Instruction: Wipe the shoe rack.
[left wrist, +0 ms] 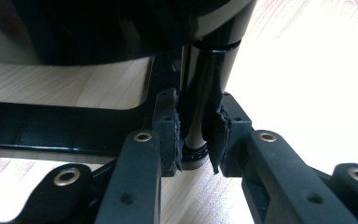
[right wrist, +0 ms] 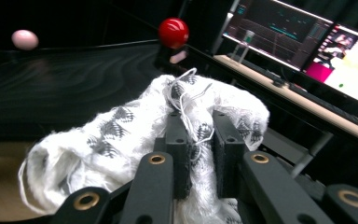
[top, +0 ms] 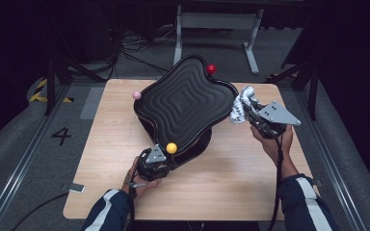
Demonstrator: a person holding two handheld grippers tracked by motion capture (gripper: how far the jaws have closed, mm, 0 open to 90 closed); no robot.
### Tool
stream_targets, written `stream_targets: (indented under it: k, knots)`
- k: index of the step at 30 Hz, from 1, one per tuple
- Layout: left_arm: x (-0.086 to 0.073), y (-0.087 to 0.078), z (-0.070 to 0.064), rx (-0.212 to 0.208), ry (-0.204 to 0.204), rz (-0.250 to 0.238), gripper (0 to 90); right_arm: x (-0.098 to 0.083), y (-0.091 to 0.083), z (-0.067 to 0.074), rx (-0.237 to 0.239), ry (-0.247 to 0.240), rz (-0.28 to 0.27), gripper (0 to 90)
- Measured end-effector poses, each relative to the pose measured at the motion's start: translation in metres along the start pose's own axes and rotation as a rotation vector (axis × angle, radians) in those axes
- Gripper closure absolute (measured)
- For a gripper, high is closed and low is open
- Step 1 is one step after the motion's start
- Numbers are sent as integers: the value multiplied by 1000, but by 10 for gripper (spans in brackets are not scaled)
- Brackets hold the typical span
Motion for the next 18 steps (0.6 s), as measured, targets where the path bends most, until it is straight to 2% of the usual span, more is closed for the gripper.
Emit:
stream_targets:
  k: [4,7,11,12,13,15,18]
  knots:
    - [0,0,0,-1,-2,-2,738,1,-2,17,41,-34,-10,799]
    - [0,0,0,-2,0,-2,738,2,2,38,89,-63,-11,797]
    - [0,0,0,-2,3,-3,737,1,13,68,158,-109,5,797]
    - [0,0,0,-2,3,-3,737,1,13,68,158,-109,5,797]
    - [1,1,0,-2,4,-5,737,0,19,81,180,-133,14,796]
    - [1,1,0,0,5,-5,737,-1,24,92,209,-136,16,796]
    - [0,0,0,0,5,-4,737,-2,32,109,238,-167,30,796]
Point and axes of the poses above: each handheld gripper's, and its own axes: y roughly forward along the jaws, x roughly out of its top, z roughly to its left, the point moved 7 cm from there along y, roughly forward along the jaws, and after that the axes turned 15 degrees about x, right-handed, at the moved point
